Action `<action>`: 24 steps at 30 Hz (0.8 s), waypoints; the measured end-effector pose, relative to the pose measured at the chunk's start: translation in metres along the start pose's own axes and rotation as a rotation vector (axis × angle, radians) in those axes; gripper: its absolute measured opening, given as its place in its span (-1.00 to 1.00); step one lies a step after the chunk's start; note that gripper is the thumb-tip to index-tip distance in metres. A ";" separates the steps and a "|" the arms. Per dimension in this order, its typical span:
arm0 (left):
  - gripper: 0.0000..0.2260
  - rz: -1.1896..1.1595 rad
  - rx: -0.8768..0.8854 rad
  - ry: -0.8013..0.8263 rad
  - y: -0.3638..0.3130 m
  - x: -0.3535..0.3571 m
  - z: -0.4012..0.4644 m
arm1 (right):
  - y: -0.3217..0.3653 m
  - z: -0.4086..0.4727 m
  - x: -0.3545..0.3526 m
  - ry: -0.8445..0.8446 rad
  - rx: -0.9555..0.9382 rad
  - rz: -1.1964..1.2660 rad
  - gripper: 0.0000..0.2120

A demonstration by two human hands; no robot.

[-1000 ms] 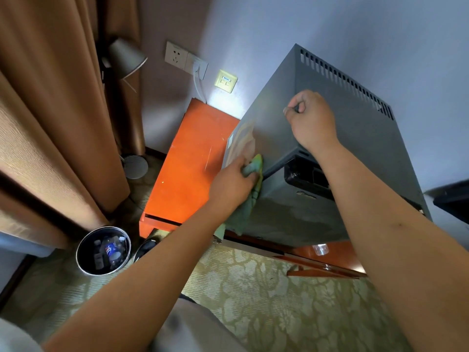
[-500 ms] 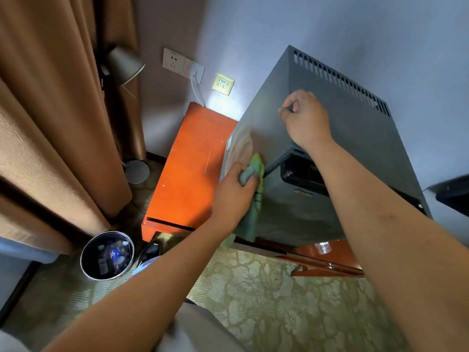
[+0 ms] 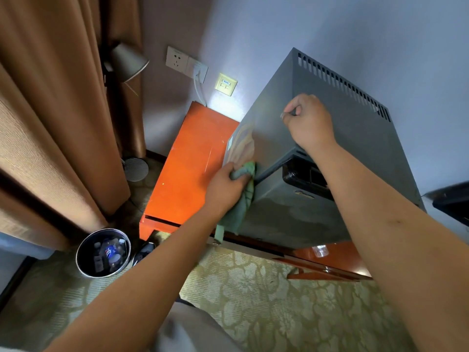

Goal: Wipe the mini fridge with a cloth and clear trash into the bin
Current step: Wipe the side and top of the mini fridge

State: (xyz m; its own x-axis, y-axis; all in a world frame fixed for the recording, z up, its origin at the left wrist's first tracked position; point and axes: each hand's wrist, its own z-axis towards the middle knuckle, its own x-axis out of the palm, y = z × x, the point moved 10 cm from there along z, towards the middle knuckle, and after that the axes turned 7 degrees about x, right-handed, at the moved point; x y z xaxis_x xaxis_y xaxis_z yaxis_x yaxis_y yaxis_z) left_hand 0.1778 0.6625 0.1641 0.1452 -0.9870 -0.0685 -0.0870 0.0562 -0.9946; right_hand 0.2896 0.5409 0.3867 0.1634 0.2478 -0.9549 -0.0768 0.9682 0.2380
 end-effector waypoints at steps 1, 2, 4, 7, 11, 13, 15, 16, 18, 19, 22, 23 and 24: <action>-0.81 -0.060 0.014 -0.013 -0.014 -0.001 0.007 | 0.001 -0.001 0.000 0.005 -0.002 -0.009 -0.96; -0.82 -0.110 0.021 -0.017 -0.025 0.000 0.013 | 0.002 -0.002 0.000 0.008 -0.004 -0.019 -0.96; -0.83 -0.150 0.012 -0.019 -0.032 0.004 0.023 | 0.004 -0.004 0.000 0.013 -0.009 -0.044 -0.95; -0.80 -0.094 -0.070 -0.013 -0.008 0.006 0.024 | 0.005 -0.004 0.000 0.026 -0.004 -0.076 -0.95; -0.80 0.018 -0.217 0.072 0.037 0.001 0.014 | 0.008 -0.005 0.000 0.030 -0.015 -0.087 -0.93; -0.78 0.009 -0.224 0.093 0.038 0.001 0.018 | 0.009 -0.005 0.001 0.032 -0.029 -0.115 -0.93; -0.75 -0.013 -0.200 0.093 0.024 0.002 0.029 | 0.012 -0.004 0.001 0.028 -0.046 -0.152 -0.92; -0.73 -0.046 -0.189 0.091 0.014 0.002 0.036 | 0.016 -0.004 0.000 0.023 -0.068 -0.178 -0.90; -0.72 -0.120 -0.174 0.080 0.000 0.005 0.050 | 0.029 -0.007 0.001 0.036 -0.150 -0.284 -0.84; -0.74 -0.136 -0.170 0.081 -0.005 0.006 0.054 | 0.040 -0.011 0.003 0.053 -0.217 -0.367 -0.80; -0.77 -0.120 -0.210 0.073 0.006 0.008 0.055 | 0.075 -0.032 0.027 0.155 -0.382 -0.640 -0.73; -0.80 -0.096 -0.224 0.079 0.016 0.008 0.053 | 0.084 -0.042 0.044 0.219 -0.405 -0.714 -0.72; -0.82 -0.062 -0.235 0.087 0.024 0.007 0.049 | 0.090 -0.053 0.064 0.312 -0.392 -0.751 -0.71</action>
State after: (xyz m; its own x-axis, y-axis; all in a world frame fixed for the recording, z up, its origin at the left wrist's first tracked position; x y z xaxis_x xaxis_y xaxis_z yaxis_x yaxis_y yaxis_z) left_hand 0.2253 0.6644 0.1359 0.0727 -0.9973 0.0087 -0.3084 -0.0308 -0.9508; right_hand 0.2410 0.6417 0.3378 0.0362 -0.5212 -0.8526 -0.3961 0.7759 -0.4911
